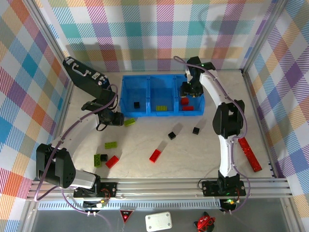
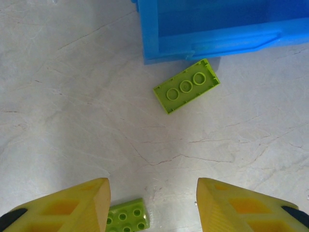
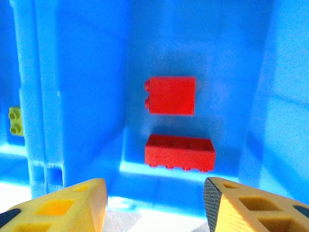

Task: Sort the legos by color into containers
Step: Place the lego in the container.

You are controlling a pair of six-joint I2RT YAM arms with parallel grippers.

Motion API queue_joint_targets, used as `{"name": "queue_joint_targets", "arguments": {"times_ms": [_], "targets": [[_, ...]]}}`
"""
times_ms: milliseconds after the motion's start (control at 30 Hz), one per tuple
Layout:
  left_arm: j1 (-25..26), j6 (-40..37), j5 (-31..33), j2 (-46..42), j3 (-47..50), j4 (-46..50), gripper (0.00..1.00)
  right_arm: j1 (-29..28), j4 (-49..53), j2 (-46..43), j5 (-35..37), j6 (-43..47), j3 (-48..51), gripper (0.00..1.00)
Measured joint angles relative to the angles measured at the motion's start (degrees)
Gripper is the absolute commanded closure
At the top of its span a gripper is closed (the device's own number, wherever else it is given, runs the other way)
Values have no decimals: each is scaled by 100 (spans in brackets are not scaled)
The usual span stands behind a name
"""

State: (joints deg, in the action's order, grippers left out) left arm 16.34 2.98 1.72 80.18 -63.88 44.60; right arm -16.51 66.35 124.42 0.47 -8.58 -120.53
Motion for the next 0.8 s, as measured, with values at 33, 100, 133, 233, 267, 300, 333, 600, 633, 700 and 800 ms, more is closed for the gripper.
{"name": "queue_joint_targets", "arguments": {"times_ms": [33, 100, 133, 233, 267, 300, 333, 600, 633, 700, 800], "targets": [[0, 4, -22, 0, 0, 0, 50, -7, -44, -144, -22, -17, 219, 43], [0, 26, -48, 0, 0, 0, 50, -11, -142, -415, -66, -59, 645, 43], [0, 42, -59, 0, 0, 0, 50, -11, -195, -553, -90, -87, 876, 43], [0, 129, -68, 4, 0, 4, 50, -26, -321, -909, -157, -157, 1440, 43], [0, 175, -70, 15, 0, 11, 50, -33, -363, -1008, -170, -175, 1585, 43], [0, 225, -79, 39, -2, 22, 49, -44, -431, -1134, -197, -205, 1764, 43], [0, 304, -81, 81, -4, 37, 49, -59, -481, -1261, -214, -240, 1928, 43], [42, 1252, -144, 343, 33, -79, 44, -118, -824, -2065, -361, -431, 2865, 43], [72, 1381, -157, 343, 74, -162, 43, -120, -863, -2142, -380, -448, 2973, 43], [131, 1587, -129, 372, 140, -227, 41, -120, -896, -2245, -409, -470, 3121, 43], [249, 1858, 50, 409, 192, -264, 38, -129, -986, -2389, -422, -501, 3370, 43]]}}
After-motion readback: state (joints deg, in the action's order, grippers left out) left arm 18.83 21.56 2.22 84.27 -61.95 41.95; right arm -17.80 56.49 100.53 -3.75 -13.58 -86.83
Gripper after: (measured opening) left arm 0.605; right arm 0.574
